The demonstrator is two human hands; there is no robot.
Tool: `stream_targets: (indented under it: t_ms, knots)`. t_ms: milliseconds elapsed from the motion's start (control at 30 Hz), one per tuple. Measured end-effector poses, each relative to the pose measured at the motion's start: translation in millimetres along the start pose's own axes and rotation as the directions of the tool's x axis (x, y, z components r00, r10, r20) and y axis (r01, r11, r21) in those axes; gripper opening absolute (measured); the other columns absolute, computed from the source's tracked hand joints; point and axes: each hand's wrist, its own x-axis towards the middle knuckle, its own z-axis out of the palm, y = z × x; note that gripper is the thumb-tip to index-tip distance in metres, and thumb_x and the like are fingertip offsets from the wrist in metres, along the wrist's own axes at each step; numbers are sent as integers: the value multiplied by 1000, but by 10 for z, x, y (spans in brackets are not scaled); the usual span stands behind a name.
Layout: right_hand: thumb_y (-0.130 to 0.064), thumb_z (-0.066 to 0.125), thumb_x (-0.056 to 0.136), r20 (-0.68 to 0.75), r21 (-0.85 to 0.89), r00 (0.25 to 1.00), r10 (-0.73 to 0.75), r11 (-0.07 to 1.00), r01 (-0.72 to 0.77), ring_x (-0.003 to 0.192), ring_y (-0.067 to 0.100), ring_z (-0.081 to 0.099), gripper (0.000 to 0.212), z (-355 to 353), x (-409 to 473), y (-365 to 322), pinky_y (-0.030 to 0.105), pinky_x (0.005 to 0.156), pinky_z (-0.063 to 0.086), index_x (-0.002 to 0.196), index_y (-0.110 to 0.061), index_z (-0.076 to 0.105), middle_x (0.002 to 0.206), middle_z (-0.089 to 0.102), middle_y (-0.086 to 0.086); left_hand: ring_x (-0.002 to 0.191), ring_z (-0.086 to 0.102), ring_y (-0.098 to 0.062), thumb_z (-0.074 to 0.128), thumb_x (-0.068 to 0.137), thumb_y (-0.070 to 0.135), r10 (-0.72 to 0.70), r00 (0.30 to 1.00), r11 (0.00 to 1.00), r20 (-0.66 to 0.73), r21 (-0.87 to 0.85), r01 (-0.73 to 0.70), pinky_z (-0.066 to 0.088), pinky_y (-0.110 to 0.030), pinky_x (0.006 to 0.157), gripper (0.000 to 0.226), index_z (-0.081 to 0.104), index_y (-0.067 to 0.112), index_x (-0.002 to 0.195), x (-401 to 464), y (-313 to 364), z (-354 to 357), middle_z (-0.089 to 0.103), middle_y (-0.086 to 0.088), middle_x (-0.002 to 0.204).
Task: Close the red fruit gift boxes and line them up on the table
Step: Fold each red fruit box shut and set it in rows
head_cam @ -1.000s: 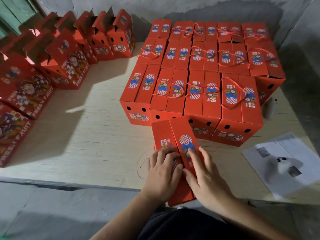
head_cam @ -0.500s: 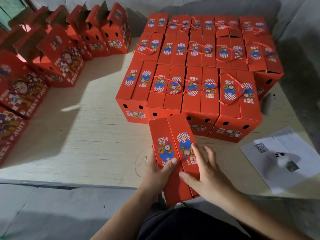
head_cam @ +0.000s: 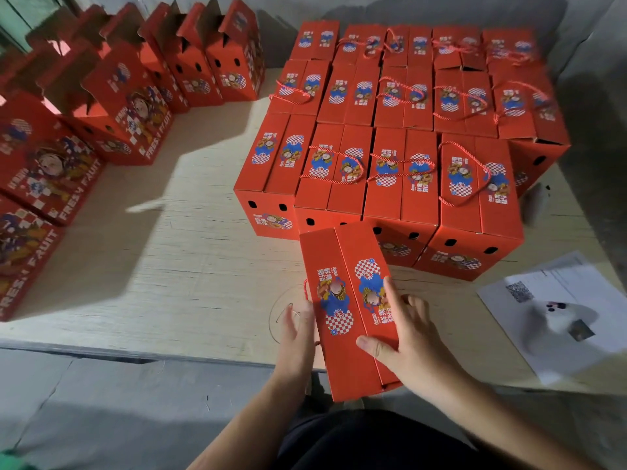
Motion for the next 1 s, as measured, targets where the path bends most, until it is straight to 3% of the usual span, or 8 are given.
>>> stream_targets:
  t_ms: [100,200,267,400,533,767,867,1000]
  knots:
    - [-83,69,59,-29,382,959,283,889,-251,148,19,18,130,-50,29,94,53,118,26,158,-44,-5,161,3,-6,97,69,-17,37,92,81,-403,909,891,106,-183,416,50,-31,88,74,63,16,119,-35,29,-60,73,-8,109]
    - [-95,69,54,270,601,866,420,629,-493,148,28,36,135,-10,-9,189,55,122,27,160,-26,23,163,34,5,127,60,-30,57,98,54,-313,948,920,57,-231,318,36,-47,118,55,64,11,131,-14,47,-40,71,-9,126]
    - [-89,72,60,277,712,912,303,572,-407,127,21,62,103,11,-17,166,51,115,41,139,-25,60,137,66,-2,126,63,-30,59,102,29,-146,987,921,-71,-373,110,38,-50,117,42,54,12,140,-19,138,7,73,-10,123]
    - [-34,77,89,-166,735,942,293,673,-79,89,9,73,15,-51,89,28,25,81,56,104,-31,74,91,77,-14,92,75,-18,57,104,19,1,996,792,-86,-608,-53,54,-38,87,42,46,18,145,-96,559,1,77,-14,107]
    - [-23,65,100,-257,786,959,122,604,133,80,8,68,16,-342,113,-226,23,78,47,88,-29,74,81,73,-2,59,49,-10,66,92,31,131,986,767,99,-640,-38,49,-25,60,26,67,20,116,-301,1011,52,65,-1,86]
    - [-31,67,86,-255,905,925,-281,268,331,75,18,60,17,-1056,-10,-916,24,68,51,97,-19,70,82,65,7,62,49,-9,49,92,65,551,792,821,262,1,-572,42,-22,64,45,76,31,106,-656,1570,81,66,7,85]
    - [-25,64,91,-193,865,927,-322,391,316,86,24,68,19,-1003,-44,-1025,31,74,56,108,-18,70,96,72,11,88,67,-8,41,101,64,664,662,672,348,112,-732,51,-19,78,47,71,31,114,-725,1632,151,72,4,98]
    - [-20,63,88,2,845,955,-298,512,157,95,15,68,30,-773,17,-998,32,86,51,118,-25,66,96,72,-2,108,66,-8,29,97,75,502,768,711,398,315,-628,54,-37,89,55,63,36,117,-684,1654,232,71,8,109]
